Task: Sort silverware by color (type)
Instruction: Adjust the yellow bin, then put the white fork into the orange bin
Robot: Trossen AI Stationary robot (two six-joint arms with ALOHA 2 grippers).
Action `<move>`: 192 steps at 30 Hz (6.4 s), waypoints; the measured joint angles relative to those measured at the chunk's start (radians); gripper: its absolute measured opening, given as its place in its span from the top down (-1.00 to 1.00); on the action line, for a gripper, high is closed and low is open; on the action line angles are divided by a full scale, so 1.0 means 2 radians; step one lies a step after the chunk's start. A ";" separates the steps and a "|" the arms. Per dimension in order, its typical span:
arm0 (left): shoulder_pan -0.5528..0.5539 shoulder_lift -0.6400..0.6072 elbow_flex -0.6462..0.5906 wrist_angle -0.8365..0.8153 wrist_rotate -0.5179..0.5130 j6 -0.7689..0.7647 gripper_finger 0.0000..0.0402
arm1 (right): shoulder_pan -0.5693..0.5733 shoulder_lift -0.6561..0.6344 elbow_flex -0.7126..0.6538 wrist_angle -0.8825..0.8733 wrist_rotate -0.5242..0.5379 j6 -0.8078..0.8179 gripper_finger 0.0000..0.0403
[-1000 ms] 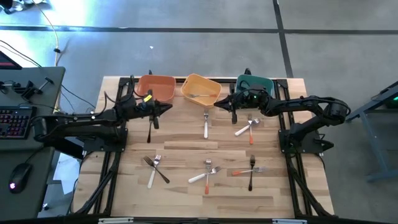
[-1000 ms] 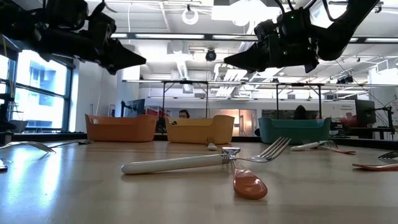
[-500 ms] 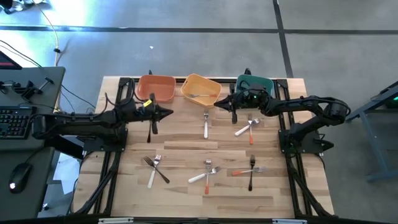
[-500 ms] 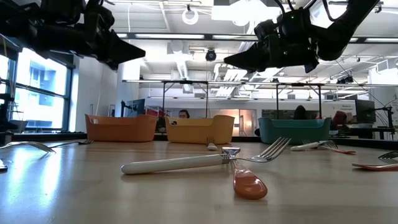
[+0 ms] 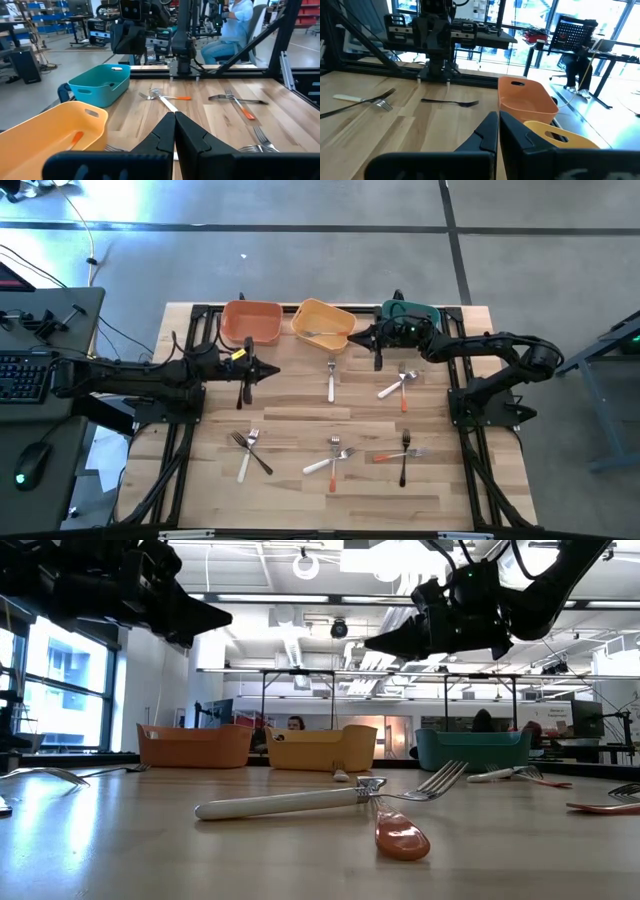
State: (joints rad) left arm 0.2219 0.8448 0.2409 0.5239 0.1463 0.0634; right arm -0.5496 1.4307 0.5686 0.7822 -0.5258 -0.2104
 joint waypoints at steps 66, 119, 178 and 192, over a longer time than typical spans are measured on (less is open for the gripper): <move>0.128 0.062 0.001 -0.010 -0.132 -0.020 1.00 | 0.036 0.051 0.154 -0.446 0.249 0.116 1.00; -0.040 0.062 0.000 -0.133 -0.120 -0.084 1.00 | 0.157 0.121 0.145 -0.780 0.292 0.000 0.74; -0.091 0.426 0.274 0.176 -0.025 -0.026 0.12 | 0.293 -0.070 -0.023 0.003 0.288 0.080 0.97; -0.089 0.437 0.296 0.168 0.027 0.021 0.90 | 0.294 -0.070 -0.023 0.006 0.278 0.092 0.91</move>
State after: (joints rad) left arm 0.0437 1.7187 0.8330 0.8592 0.2008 0.1062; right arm 0.0376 1.2915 0.5220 0.7937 0.0301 -0.0265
